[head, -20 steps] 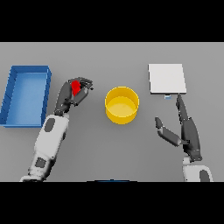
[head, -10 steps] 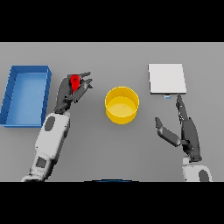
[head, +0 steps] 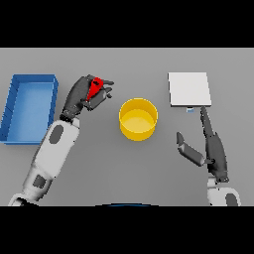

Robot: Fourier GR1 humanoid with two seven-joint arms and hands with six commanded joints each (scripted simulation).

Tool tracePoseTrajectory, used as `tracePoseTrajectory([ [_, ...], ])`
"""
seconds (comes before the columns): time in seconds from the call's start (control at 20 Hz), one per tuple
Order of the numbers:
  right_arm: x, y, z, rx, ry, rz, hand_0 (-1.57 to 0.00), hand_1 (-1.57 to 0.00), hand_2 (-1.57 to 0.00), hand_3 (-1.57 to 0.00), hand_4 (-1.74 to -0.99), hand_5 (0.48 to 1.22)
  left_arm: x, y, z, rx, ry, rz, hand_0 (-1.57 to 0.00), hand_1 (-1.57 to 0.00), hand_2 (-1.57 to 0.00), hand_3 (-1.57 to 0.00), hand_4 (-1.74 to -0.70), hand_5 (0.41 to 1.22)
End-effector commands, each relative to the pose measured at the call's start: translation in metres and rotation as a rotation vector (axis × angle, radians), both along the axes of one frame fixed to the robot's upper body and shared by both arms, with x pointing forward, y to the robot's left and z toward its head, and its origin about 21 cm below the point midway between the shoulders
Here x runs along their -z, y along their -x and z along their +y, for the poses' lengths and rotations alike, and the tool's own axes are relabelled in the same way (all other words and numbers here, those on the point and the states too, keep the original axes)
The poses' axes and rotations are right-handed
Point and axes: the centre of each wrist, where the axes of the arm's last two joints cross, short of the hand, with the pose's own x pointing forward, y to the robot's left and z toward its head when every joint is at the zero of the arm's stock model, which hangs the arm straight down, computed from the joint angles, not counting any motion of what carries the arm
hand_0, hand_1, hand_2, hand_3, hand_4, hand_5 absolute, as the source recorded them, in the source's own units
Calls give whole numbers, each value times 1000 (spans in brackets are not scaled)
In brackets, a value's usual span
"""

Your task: Pick up the red beaker and tilt it to pour out 1 green nut into yellow bowl. Pick up the yellow bowl and place it on the metallic measuring scale.

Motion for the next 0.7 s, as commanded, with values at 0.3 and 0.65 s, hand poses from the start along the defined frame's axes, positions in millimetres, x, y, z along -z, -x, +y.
tracePoseTrajectory([
  [0.3,2,0,2,3,-10,37,1,1,1,1,-1254,683,-20,-3,-11,26,-278,-15,-1568,-1568,-1568,-1567,-1737,1128],
  [0.65,-2,2,3,-10,-16,32,1,1,1,1,-1270,700,-32,-10,-40,130,-792,-130,-1570,-1570,-1570,-1570,-1740,1173],
])
